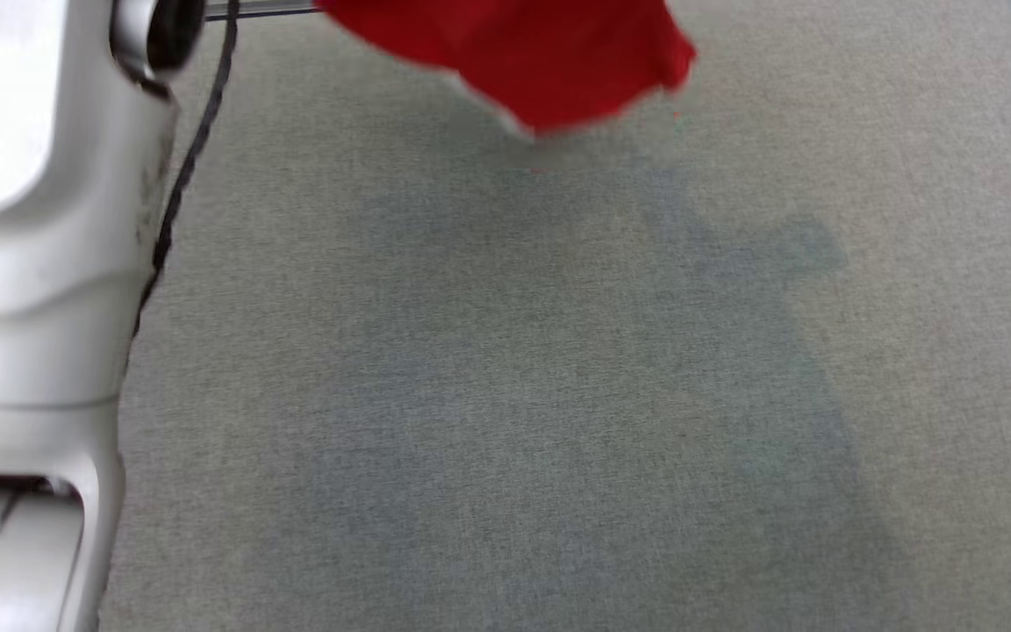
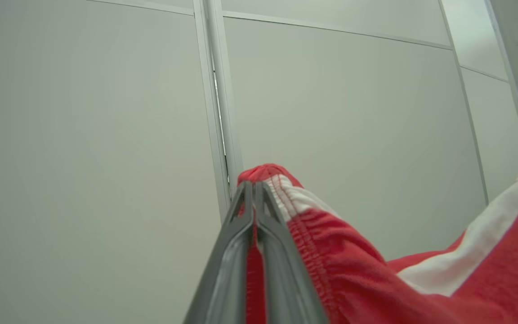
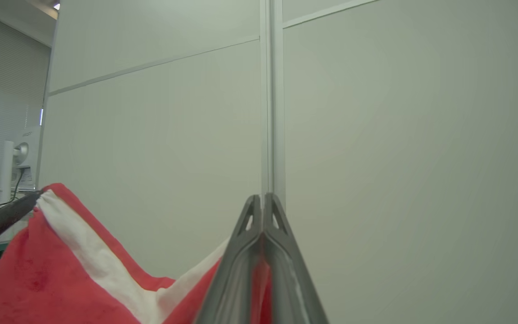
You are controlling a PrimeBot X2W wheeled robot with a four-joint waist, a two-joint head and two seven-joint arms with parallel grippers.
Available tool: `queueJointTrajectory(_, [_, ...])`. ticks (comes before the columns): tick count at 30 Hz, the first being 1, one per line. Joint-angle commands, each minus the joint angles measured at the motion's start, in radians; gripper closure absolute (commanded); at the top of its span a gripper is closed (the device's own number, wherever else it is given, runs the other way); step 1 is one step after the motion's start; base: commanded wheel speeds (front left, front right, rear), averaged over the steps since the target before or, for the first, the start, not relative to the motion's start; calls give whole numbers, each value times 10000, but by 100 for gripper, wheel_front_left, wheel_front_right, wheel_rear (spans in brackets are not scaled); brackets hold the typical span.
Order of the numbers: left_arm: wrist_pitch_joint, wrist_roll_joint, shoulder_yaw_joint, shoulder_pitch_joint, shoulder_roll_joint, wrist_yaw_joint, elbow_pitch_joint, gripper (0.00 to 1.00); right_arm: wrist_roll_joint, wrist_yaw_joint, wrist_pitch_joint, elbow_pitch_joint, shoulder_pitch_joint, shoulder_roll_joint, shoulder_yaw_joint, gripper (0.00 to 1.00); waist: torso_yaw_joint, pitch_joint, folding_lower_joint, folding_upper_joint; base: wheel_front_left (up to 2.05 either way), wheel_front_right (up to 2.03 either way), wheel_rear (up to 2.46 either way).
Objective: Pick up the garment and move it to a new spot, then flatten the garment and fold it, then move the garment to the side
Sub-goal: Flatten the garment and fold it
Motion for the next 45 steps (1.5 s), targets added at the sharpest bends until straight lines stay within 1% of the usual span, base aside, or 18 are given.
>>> queueJointTrajectory(1, [-99, -37, 70, -361, -45, -93, 658, 100, 131, -7, -227, 690, -484, 95, 296, 100, -133, 129, 0, 0, 0, 0, 0])
queueJointTrajectory(6, [-128, -648, -104, -123, -277, -334, 3328, 100, 671, -6, -603, 3319, -1155, 600, 1600, 100, -172, 286, 0, 0, 0, 0, 0])
queueJointTrajectory(11, [177, -1694, -232, 702, -638, -424, 5540, 100, 1401, -6, -874, 5370, -573, 1055, 2606, 100, -49, 605, 0, 0, 0, 0, 0])
queueJointTrajectory(14, [31, -2267, -559, 1432, -789, -428, 5973, 100, 1894, -6, -1004, 6023, 234, 1249, 3256, 100, 46, 793, 0, 0, 0, 0, 0])
queueJointTrajectory(17, [-150, -2629, -868, 2212, -821, -432, 5805, 100, 2431, -6, -1076, 6118, 1161, 1195, 3644, 100, 144, 865, 0, 0, 0, 0, 0])
queueJointTrajectory(19, [-191, -2782, -835, 2764, -836, -433, 5333, 100, 2707, -6, -1092, 5787, 1817, 1091, 3587, 100, 176, 857, 0, 0, 0, 0, 0])
queueJointTrajectory(22, [-198, -2488, -422, 3876, -546, -433, 4058, 100, 2834, -4, -1084, 4870, 2860, 924, 3253, 100, 148, 783, 0, 0, 0, 0, 0])
queueJointTrajectory(25, [-190, -1914, 81, 5183, -385, -434, 2513, 100, 2663, -6, -1078, 3802, 3954, 667, 2916, 100, 172, 556, 0, 0, 0, 0, 0])
queueJointTrajectory(26, [-190, -1914, 81, 5183, -385, -434, 2513, 100, 2663, -6, -1078, 3802, 3954, 667, 2916, 100, 172, 556, 0, 0, 0, 0, 0])
queueJointTrajectory(29, [-190, -1297, 467, 6611, -315, -434, 1113, 100, 2350, -4, -1079, 2714, 5200, 421, 2502, 100, 221, 187, 0, 0, 0, 0, 0])
queueJointTrajectory(35, [-193, -426, 677, 9403, -151, -422, -1134, 100, 1721, -6, -1078, 907, 7815, 90, 1695, 100, 215, -819, 0, 0, 0, 0, 0])
queueJointTrajectory(40, [-193, -161, 918, 11685, -79, -144, -2856, 100, 1232, -6, -1063, -357, 10028, 90, 1126, 100, 161, -1697, 0, 0, 0, 0, 0])
queueJointTrajectory(45, [75, -137, 932, 13472, 40, 340, -4316, 100, 851, -6, -812, -1470, 11773, 236, 658, 100, 72, -2436, 0, 0, 0, 0, 0])
